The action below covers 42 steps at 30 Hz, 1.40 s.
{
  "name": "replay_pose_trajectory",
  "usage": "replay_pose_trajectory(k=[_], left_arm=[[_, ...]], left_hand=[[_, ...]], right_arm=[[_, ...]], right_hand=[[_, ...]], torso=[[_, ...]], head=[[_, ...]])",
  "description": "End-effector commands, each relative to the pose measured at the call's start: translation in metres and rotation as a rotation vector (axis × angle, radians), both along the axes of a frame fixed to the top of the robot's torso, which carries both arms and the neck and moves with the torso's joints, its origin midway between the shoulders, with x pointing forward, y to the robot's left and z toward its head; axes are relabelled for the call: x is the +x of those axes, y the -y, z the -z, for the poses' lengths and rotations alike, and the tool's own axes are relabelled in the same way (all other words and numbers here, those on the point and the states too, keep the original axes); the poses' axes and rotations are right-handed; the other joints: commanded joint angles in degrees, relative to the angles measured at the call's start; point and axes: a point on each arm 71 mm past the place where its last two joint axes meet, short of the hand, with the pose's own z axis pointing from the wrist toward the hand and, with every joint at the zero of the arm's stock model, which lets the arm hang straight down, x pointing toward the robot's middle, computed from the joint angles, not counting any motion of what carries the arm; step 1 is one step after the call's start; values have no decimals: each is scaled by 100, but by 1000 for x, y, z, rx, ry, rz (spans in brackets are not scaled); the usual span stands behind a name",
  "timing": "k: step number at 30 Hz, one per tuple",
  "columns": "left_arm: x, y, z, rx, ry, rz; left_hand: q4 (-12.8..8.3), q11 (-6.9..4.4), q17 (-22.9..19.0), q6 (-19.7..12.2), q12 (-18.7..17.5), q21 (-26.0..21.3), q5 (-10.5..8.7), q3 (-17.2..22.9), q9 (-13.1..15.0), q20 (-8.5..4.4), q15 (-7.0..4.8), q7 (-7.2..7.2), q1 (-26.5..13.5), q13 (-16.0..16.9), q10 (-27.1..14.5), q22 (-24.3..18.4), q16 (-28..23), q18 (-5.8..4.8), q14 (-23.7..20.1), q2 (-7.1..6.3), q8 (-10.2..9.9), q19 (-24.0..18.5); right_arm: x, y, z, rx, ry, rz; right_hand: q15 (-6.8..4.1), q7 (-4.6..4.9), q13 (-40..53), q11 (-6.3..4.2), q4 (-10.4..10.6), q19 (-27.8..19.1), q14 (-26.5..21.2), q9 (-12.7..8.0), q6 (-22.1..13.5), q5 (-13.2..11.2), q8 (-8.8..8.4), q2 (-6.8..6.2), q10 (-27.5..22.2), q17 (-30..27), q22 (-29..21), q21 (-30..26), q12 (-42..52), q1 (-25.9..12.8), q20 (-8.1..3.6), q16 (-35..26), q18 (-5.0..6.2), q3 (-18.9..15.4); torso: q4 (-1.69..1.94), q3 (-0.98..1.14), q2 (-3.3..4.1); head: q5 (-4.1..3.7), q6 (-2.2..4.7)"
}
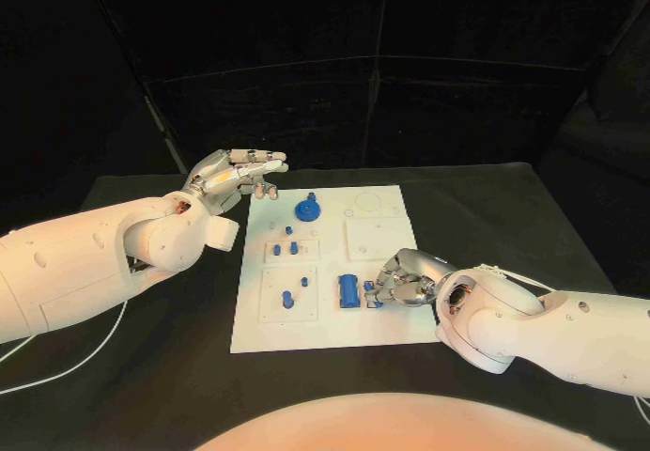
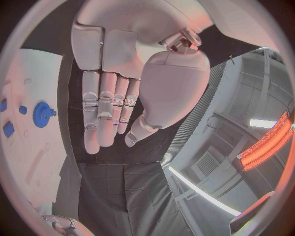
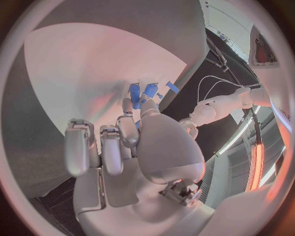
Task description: Assemble the parts on the task board
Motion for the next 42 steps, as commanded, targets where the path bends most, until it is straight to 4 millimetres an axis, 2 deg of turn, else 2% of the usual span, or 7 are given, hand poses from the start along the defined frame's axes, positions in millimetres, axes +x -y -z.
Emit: replay_pose_trajectory(k=[1, 14, 24, 29, 33, 38, 42], left_arm=[[0, 1, -2, -14, 9, 11], [-1, 1, -2, -15, 8, 12], [-1, 0, -2, -14, 8, 11], [0, 0, -2, -14, 8, 11], [0, 0, -2, -14, 8, 10], [0, 0, -2, -13, 8, 9], [0, 0, -2, -13, 7, 9]], left_hand=[[-4, 4, -8, -32, 30, -25, 21, -27, -6, 27, 2, 7, -23, 9, -43, -5, -4, 75, -29, 2, 31, -3], [-11, 2, -9, -35, 34, -28, 21, -30, -6, 26, 1, 5, -14, 10, -47, -7, -3, 76, -30, -4, 32, -2], [-11, 2, -9, -35, 34, -28, 21, -30, -6, 26, 1, 5, -14, 10, -47, -7, -3, 76, -30, -4, 32, -2], [-12, 2, -9, -35, 34, -28, 21, -30, -6, 26, 1, 5, -14, 10, -47, -7, -3, 76, -30, -4, 32, -2], [-16, 2, -10, -37, 39, -31, 21, -33, -6, 26, 0, 5, -8, 10, -50, -9, -2, 77, -31, -8, 33, -2], [-16, 2, -10, -37, 39, -31, 21, -33, -6, 26, 0, 5, -8, 10, -50, -9, -2, 77, -31, -8, 33, -2], [-16, 2, -10, -37, 39, -31, 21, -33, -6, 26, 0, 5, -8, 10, -50, -9, -2, 77, -31, -8, 33, -2]], right_arm=[[2, -1, 1, 3, -5, 16], [5, -2, 5, -30, -25, 20], [5, -2, 4, -50, -10, 12], [6, -3, 4, -50, -6, 11], [6, -4, 4, -49, -3, 10], [7, -2, 4, -54, 12, 14], [7, 0, 3, -59, 26, 16]], right_hand=[[-20, -5, 2479, -102, 73, 225, 566, 10, 70, 35, 0, -14, 649, 1508, 575, 23, 1818, -110, -39, 14, -43, -17], [-30, -17, 2479, -112, 171, 224, 566, 12, 113, 7, -16, -49, 649, 1508, 573, 21, 1818, -233, -50, 14, -42, -61], [-41, -41, 2479, -130, 215, 222, 566, 28, 177, 5, 2, -55, 649, 1508, 566, 16, 1818, -274, -59, 14, -41, -69], [-49, -40, 2479, -133, 316, 220, 566, 43, 201, -123, -1, -111, 649, 1508, 561, 12, 1818, -414, -69, 14, -40, -156], [-43, -33, 2479, -126, 480, 221, 566, 65, 213, -520, -2, -148, 649, 1508, 562, 11, 1818, -626, -67, 14, -41, -307], [-48, -40, 2479, -132, 738, 221, 566, 117, 210, -1265, 8, -148, 649, 1508, 562, 8, 1818, -806, -69, 14, -40, -454], [-49, -40, 2479, -131, 879, 219, 566, 147, 196, -1528, 12, -182, 649, 1508, 556, 3, 1818, -857, -71, 14, -39, -490]], torso=[[-3, 1, -1], [-3, -1, -6], [-9, 0, -10], [-2, 1, -7], [-6, 1, -2], [-9, -4, -3], [-7, -2, -8]], head=[[10, -17], [23, -43], [23, -34], [21, -27], [23, -26], [18, -27], [11, -31]])
